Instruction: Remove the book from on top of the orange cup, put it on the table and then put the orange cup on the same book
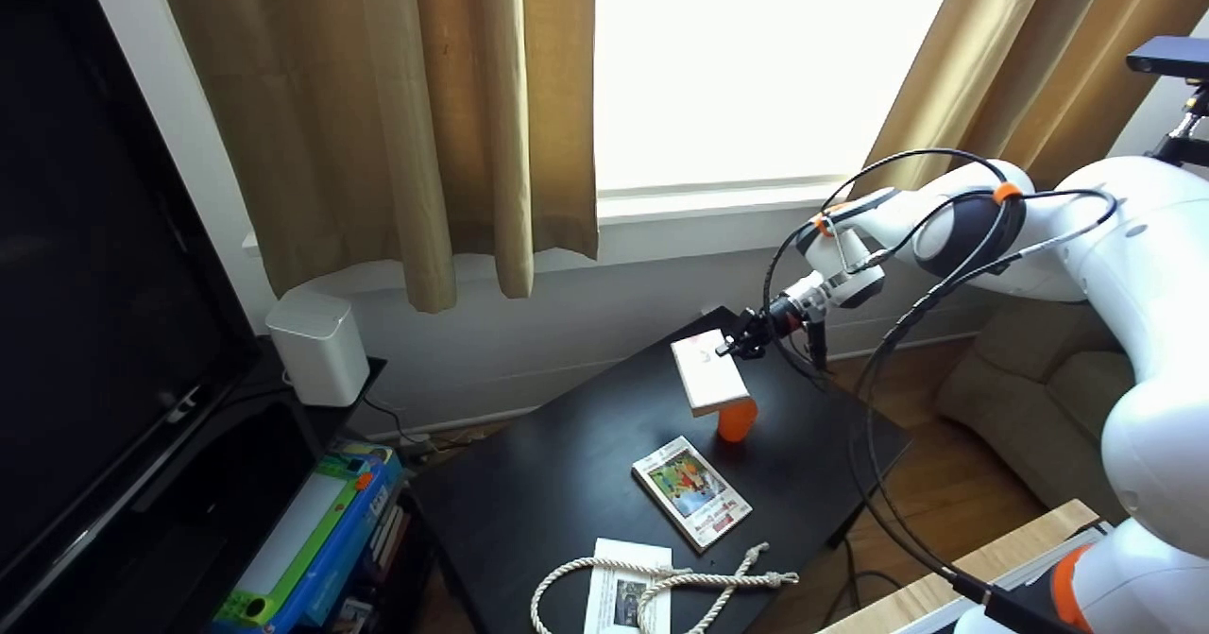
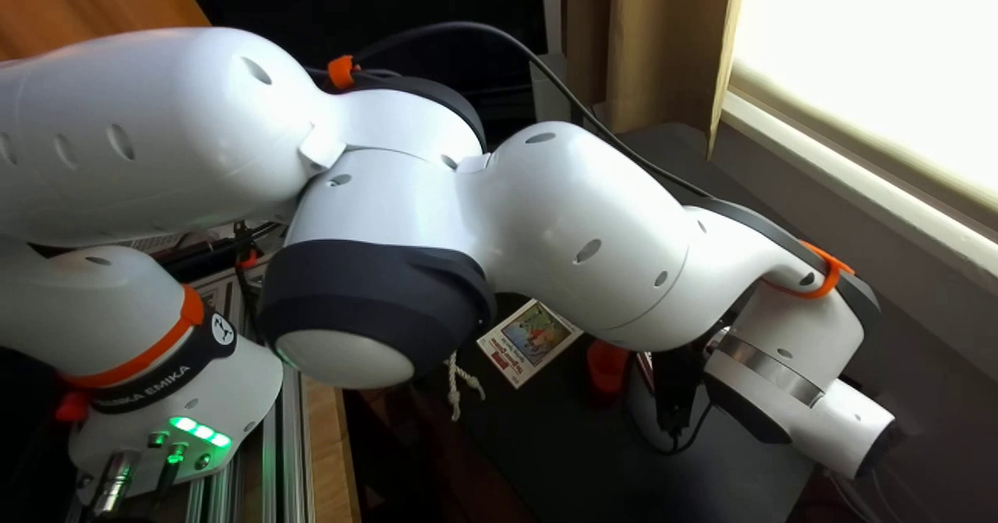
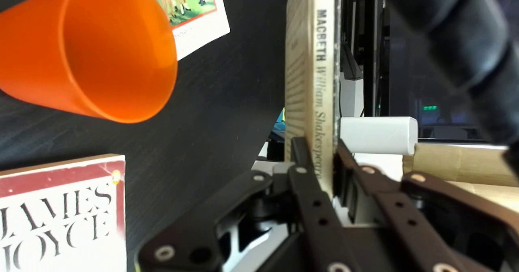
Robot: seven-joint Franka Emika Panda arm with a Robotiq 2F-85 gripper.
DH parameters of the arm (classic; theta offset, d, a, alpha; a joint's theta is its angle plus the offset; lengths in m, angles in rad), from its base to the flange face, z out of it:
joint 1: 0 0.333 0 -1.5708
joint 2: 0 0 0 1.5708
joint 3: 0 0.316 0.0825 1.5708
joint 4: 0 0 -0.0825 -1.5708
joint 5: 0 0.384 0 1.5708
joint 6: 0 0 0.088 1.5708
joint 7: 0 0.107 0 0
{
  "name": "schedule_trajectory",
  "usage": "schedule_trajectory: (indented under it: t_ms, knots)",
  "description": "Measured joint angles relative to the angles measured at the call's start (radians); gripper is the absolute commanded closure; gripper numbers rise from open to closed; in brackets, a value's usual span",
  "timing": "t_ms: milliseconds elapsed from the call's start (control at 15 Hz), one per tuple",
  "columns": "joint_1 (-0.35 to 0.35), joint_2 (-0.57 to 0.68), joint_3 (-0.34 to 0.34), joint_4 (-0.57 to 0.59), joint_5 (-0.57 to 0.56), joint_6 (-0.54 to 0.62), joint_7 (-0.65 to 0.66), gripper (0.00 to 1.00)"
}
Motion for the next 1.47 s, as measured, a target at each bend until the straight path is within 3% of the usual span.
schedule_trajectory:
  t_ms: [333, 800, 1133, 1467]
  knots:
    - [-0.045, -0.035, -0.046, -0.022, -0.008, -0.028, -0.01, 0.96]
    - [-0.127, -0.13, -0.138, -0.144, -0.026, -0.047, -0.074, 0.96]
    - [-0.134, -0.162, -0.207, -0.232, -0.048, -0.046, -0.08, 0.96]
    - [-0.134, -0.157, -0.212, -0.29, -0.079, 0.048, -0.079, 0.96]
